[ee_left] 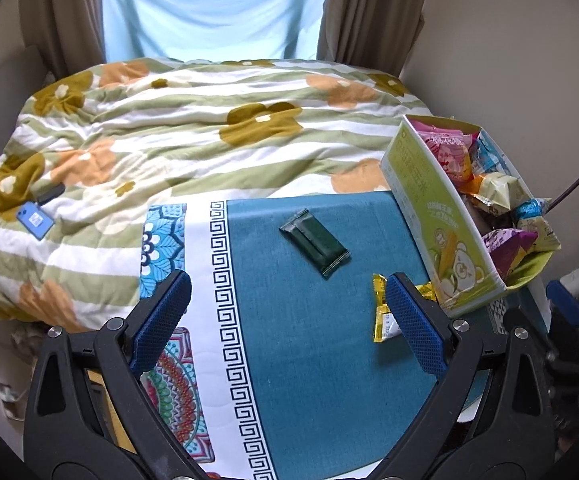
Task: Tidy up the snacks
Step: 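Move both grippers toward the dark green packet and gold bag, then grasp the dark green packet with the left gripper while the right grasps the gold bag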
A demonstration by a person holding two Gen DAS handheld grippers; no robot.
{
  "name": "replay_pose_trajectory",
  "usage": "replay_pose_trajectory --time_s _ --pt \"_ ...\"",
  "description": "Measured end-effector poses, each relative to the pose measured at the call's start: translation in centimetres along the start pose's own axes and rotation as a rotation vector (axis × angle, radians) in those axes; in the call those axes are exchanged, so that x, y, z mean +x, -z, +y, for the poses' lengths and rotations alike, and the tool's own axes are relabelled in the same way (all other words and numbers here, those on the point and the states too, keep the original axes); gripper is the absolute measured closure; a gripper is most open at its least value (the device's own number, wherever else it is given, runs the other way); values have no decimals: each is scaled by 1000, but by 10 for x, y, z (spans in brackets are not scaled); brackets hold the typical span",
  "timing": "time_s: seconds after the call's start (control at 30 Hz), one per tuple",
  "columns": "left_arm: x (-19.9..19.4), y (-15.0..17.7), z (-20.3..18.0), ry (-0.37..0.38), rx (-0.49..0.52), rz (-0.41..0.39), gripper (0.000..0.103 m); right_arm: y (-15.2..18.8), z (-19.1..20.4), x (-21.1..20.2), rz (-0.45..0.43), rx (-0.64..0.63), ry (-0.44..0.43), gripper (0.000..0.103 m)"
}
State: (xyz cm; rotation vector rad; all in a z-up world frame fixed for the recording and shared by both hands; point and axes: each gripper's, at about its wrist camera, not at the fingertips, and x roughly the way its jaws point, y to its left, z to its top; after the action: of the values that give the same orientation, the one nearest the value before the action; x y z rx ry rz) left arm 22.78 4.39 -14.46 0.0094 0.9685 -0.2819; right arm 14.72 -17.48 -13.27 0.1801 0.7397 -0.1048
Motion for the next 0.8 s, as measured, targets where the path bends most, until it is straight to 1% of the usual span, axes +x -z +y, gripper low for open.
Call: replay_pose_trajectory --time_s 0.13,0.23,0.33,0.4,0.5,0.57,0.67,0.8 --pt "56 -8 -1 -3 0 34 6 25 18 30 29 -7 33 1" --pt "105 -14 -3 2 6 71 6 45 28 60 55 -26 34 1" --pt "151 -21 -9 -7 39 100 6 61 34 90 81 -41 40 1" --pt "177 -25 -15 -8 67 114 6 69 39 107 91 -68 68 1" --pt "213 -29 -24 -23 115 144 6 77 42 124 91 -88 79 1" --pt "233 -31 -29 -32 140 166 6 80 43 134 95 -99 82 1" --pt "251 -32 -29 -45 163 191 6 77 45 149 98 -128 86 1" --pt "256 -33 -25 -13 168 200 6 71 46 166 108 -159 102 1"
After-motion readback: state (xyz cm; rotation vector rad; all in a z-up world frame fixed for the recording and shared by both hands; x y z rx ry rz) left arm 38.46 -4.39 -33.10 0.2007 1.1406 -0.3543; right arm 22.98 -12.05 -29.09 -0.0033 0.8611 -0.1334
